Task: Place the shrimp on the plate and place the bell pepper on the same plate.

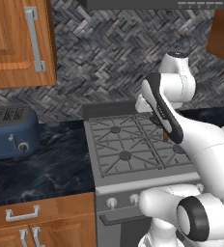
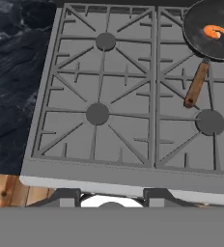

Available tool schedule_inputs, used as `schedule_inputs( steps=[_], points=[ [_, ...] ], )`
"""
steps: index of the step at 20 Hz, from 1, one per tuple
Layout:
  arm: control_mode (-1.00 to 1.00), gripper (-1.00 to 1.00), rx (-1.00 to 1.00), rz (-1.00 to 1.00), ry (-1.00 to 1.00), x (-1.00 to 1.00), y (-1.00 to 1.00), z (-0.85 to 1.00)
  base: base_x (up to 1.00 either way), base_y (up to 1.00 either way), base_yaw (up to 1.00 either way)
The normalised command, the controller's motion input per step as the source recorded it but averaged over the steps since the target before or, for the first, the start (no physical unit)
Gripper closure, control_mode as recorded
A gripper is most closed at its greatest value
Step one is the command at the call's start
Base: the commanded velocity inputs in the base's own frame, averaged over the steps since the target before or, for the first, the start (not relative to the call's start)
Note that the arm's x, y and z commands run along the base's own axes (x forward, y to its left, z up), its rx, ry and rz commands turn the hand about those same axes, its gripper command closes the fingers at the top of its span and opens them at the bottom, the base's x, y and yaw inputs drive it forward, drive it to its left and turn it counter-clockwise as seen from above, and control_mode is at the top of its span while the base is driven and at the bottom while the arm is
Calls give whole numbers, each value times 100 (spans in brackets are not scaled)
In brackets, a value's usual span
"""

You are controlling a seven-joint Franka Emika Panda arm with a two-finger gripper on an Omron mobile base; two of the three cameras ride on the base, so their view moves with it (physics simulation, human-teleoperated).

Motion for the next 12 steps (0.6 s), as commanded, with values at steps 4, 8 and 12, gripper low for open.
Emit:
schedule_inputs(
  steps=[4,8,12],
  points=[
    [-100,-100,2,0,0,3,-12,0,0,0,0],
    [-100,-100,8,14,0,8,-39,0,0,0,0],
    [-100,-100,11,26,0,17,-49,0,0,0,0]
  ],
)
